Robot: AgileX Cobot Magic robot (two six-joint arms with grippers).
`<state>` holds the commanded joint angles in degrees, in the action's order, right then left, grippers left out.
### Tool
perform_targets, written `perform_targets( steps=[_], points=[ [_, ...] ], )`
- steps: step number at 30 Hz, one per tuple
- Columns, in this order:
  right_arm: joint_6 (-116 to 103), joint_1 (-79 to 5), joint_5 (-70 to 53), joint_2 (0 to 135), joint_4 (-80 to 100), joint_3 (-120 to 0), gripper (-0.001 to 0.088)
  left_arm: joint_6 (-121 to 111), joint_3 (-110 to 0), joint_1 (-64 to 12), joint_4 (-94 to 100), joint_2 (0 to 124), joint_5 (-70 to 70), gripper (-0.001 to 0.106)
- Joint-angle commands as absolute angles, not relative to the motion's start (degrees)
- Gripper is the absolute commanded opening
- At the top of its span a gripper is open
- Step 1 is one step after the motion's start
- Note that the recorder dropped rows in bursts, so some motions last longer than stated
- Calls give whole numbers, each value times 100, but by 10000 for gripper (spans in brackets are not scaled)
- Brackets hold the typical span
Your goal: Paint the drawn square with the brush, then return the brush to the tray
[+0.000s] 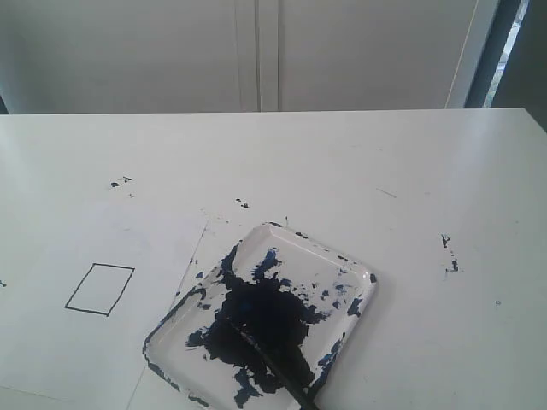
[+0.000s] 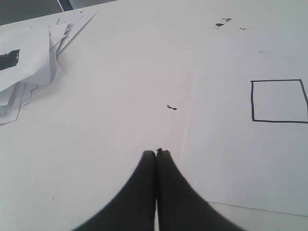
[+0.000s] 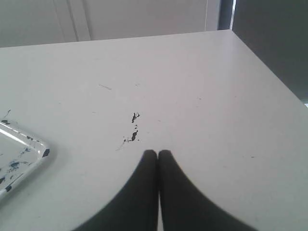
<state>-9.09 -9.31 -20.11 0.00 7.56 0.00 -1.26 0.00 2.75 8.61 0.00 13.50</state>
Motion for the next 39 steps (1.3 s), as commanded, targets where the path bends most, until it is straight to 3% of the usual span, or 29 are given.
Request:
perform_targets(
  steps=[39],
  points=[
    [-1209, -931, -1758, 0, 705, 0, 0, -148, 0, 275, 43, 0, 1307, 0]
  ],
)
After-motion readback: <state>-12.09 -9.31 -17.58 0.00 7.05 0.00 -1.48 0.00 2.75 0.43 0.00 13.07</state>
